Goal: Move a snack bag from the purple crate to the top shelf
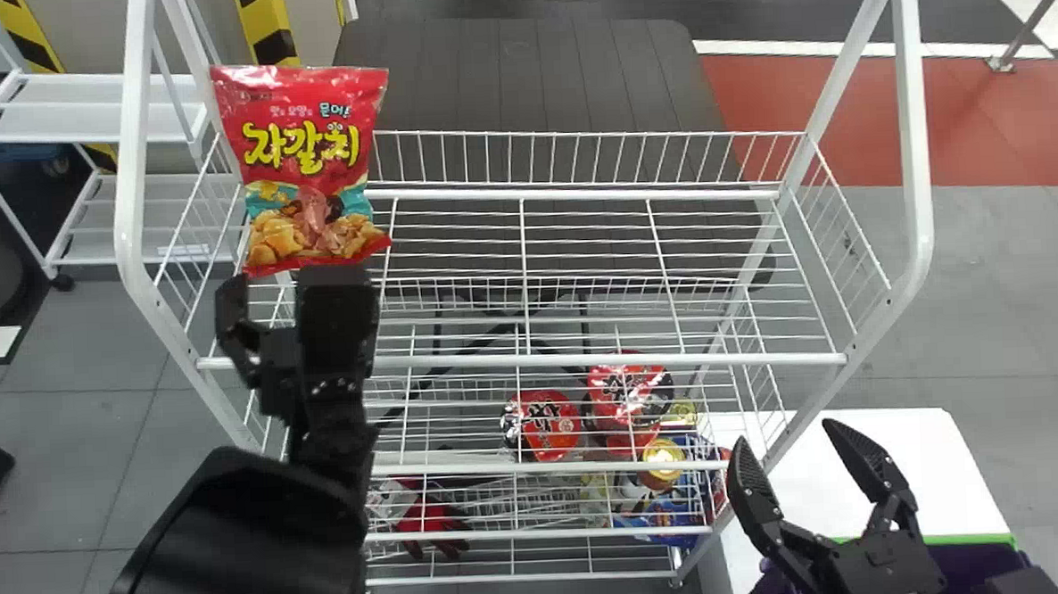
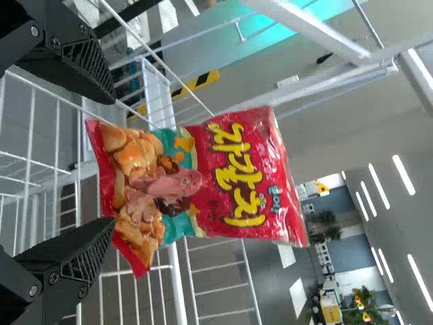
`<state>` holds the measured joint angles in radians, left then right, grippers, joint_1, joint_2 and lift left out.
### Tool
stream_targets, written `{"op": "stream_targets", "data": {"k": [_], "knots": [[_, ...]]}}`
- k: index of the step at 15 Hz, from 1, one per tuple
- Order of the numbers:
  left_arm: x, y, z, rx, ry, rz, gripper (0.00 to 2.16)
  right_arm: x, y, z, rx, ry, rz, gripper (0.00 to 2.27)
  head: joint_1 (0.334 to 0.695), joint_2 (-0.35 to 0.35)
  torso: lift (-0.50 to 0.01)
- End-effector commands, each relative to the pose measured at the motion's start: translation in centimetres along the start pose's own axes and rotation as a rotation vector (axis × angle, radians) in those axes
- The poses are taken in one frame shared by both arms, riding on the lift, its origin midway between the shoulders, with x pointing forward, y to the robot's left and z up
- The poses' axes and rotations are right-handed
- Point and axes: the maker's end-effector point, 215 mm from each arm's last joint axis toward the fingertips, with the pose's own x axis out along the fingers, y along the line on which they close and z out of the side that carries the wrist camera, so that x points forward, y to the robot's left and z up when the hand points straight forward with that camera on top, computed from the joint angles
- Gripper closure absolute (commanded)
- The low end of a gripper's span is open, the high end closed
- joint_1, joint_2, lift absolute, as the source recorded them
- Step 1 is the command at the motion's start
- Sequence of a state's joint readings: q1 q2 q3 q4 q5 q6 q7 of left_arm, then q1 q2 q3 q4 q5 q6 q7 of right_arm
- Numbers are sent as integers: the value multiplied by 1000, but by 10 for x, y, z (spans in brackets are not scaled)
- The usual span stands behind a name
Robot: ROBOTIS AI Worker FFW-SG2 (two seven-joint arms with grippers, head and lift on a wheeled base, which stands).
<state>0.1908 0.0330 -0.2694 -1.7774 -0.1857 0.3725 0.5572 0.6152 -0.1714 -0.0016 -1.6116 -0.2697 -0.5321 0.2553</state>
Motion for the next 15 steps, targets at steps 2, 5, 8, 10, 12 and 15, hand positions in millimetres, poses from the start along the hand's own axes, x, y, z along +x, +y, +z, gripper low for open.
{"op": "stream_targets", "data": {"k": [2, 5, 8, 10, 12, 15], "knots": [[-18, 41, -15, -61, -11, 24, 235, 16, 17, 18, 30, 88, -8, 147, 695, -31, 0], [-40, 73, -14, -146, -89, 42, 228, 30, 43, 36, -2, 110, -4, 147, 695, 14, 0], [-60, 97, -31, -211, -108, 63, 225, 36, 61, 38, -31, 99, -7, 147, 695, 92, 0], [-69, 105, -38, -235, -126, 72, 225, 37, 58, 30, -59, 111, -27, 147, 695, 142, 0], [-70, 110, -51, -238, -105, 67, 221, 36, 56, 34, -65, 93, -30, 144, 695, 159, 0], [-70, 105, -66, -219, -67, 37, 221, 34, 58, 43, -69, 52, -23, 144, 695, 169, 0]]}}
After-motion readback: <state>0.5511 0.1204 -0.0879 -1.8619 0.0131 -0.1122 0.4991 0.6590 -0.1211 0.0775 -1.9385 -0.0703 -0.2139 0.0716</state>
